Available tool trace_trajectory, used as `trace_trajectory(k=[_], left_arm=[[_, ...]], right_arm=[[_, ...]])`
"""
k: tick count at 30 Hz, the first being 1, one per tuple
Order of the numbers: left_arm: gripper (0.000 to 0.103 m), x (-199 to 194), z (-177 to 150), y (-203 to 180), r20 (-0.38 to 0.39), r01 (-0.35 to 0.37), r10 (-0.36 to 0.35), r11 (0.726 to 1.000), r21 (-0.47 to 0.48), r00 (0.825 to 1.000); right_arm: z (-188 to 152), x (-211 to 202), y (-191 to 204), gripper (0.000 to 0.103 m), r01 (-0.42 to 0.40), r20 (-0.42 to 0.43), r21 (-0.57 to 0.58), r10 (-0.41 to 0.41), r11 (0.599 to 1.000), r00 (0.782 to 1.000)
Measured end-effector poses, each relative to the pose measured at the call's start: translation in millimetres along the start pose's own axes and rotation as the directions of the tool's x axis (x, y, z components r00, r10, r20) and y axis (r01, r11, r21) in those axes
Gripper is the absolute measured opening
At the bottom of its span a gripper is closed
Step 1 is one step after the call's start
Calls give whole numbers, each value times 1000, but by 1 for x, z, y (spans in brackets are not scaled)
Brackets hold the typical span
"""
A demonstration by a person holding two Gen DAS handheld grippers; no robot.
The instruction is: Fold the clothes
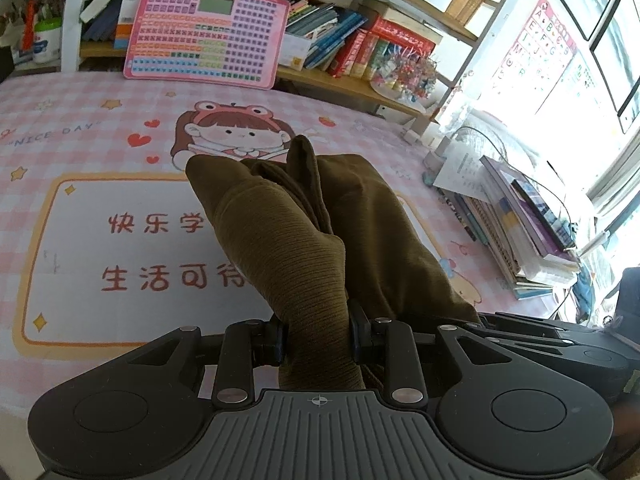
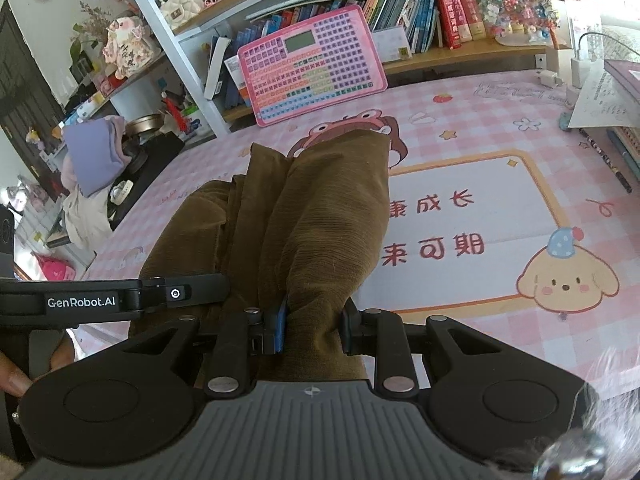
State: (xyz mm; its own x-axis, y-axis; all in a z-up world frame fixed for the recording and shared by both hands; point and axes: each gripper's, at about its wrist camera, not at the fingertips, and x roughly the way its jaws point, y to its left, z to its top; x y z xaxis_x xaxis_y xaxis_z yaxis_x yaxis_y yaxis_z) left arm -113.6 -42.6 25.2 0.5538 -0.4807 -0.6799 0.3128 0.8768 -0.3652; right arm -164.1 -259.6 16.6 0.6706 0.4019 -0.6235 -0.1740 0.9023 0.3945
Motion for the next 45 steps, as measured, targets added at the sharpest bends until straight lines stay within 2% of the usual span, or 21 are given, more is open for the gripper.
trace_trajectory(k=[14, 22, 33, 39, 45], left_arm=[[27, 13, 13, -23, -4, 13, -13, 998, 60, 1000], [27, 13, 23, -12, 10, 13, -13, 998, 62, 1000], [27, 10, 48, 52, 37, 24, -25, 1000, 15, 999], [27, 10, 78, 105, 45, 47, -47, 999, -6, 998], [27, 13, 110, 162, 48, 72, -68, 995, -70, 996]], right_arm=[[6, -12, -20, 23, 12, 51, 29, -13, 1000, 999], [16, -2, -14, 23, 4, 63, 22, -6, 1000, 998], [47, 49, 34, 23, 8, 48, -23, -7, 1000, 999], [73, 93, 70, 23, 21, 42, -26, -20, 999, 999], [101, 139, 104, 23, 36, 33, -34, -35, 999, 999]])
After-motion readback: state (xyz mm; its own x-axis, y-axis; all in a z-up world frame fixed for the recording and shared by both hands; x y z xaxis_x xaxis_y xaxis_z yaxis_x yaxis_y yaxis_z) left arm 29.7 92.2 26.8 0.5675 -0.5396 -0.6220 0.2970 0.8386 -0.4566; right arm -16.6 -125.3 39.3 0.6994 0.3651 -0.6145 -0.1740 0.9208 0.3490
